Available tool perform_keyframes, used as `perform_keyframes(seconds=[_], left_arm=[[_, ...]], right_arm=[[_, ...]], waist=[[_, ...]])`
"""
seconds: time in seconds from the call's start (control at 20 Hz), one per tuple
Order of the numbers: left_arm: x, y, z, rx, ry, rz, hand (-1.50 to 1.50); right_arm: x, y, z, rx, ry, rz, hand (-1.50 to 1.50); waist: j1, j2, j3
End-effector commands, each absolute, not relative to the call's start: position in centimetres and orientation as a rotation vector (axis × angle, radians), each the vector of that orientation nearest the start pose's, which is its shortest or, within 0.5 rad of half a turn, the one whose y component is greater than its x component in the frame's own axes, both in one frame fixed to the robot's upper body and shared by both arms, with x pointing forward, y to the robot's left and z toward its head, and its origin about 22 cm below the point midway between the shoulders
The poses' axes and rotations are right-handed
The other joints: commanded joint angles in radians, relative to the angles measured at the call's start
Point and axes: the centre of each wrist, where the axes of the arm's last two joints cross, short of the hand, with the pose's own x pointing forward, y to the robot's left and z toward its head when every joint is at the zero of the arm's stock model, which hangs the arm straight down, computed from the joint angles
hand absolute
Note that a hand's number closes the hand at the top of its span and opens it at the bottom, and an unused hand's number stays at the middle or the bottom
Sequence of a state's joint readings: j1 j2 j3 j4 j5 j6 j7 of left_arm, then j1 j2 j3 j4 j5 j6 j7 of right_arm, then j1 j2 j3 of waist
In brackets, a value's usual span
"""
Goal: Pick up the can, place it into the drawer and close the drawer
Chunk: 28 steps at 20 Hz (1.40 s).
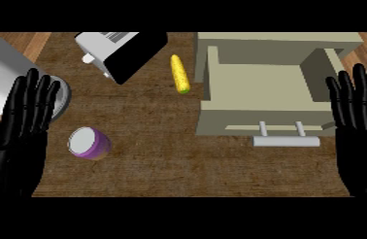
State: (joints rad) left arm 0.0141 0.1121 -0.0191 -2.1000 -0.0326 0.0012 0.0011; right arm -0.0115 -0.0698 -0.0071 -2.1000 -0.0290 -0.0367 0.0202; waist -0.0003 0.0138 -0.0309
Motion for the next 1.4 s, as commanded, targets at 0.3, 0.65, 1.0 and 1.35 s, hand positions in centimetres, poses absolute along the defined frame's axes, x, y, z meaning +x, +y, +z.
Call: perform_keyframes(seconds=[0.3,0.65,1.0,1.35], left_arm=[[20.3,29.1,9.3,-0.284,-1.758,-0.465,-1.50],[19.0,36.2,12.0,-0.364,-1.704,-0.521,-1.50],[18.6,43.2,13.5,-0.367,-1.721,-0.491,-1.50],[17.6,43.1,13.6,-0.403,-1.654,-0.432,-1.50]], right_arm=[[20.7,-25.2,10.3,-0.159,-1.838,-0.079,-1.50],[17.0,-28.6,11.1,-0.208,-1.763,-0.076,-1.50],[16.0,-30.0,8.7,-0.198,-1.775,-0.105,-1.50],[14.4,-31.2,9.9,-0.214,-1.780,-0.100,-1.50]], waist=[[-0.017,-0.002,0.028],[-0.004,-0.017,0.031],[0.000,-0.015,0.031],[-0.001,-0.015,0.031]])
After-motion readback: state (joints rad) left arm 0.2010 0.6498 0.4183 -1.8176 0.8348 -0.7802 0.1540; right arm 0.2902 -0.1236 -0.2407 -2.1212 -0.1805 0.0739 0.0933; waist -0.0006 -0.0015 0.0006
